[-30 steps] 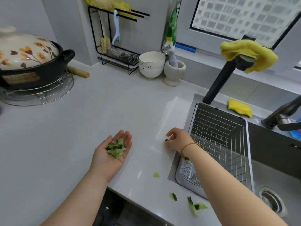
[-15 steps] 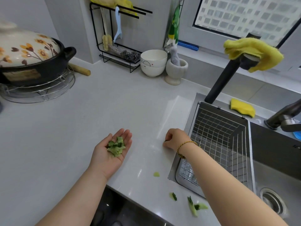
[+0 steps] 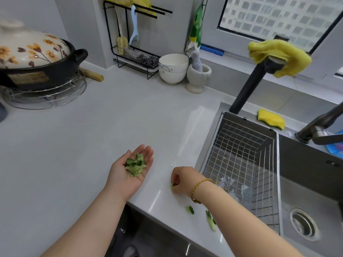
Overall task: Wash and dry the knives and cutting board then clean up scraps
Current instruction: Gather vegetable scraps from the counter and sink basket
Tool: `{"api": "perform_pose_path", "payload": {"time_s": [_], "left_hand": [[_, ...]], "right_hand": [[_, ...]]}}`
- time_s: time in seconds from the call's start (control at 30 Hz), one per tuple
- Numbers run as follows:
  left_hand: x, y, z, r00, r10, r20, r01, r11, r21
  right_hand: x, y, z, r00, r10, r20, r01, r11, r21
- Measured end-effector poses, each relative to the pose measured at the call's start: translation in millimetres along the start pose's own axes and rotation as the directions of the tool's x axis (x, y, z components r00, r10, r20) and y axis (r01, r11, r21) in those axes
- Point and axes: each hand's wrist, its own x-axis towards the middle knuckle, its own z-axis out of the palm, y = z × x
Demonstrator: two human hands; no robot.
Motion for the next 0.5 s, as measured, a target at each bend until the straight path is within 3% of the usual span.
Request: {"api": "perform_pose_path", "payload": {"time_s": [0.17,0.5], "left_hand": [[-6.2,-6.8,0.3,1.000,0.011,0.001,-0.011,1.000,-0.013],[0.1,-16.2,4.1,1.000,-0.009,0.008,0.009,1.000,-0.030]], "right_hand": [[0.5,-4.4,0.0,1.000,-0.001,0.031,0.005,0.988,-0.151],[-7.4,6.6,3.5,0.998,-0.011,-0.062,0.005,0.996,-0.092]]}}
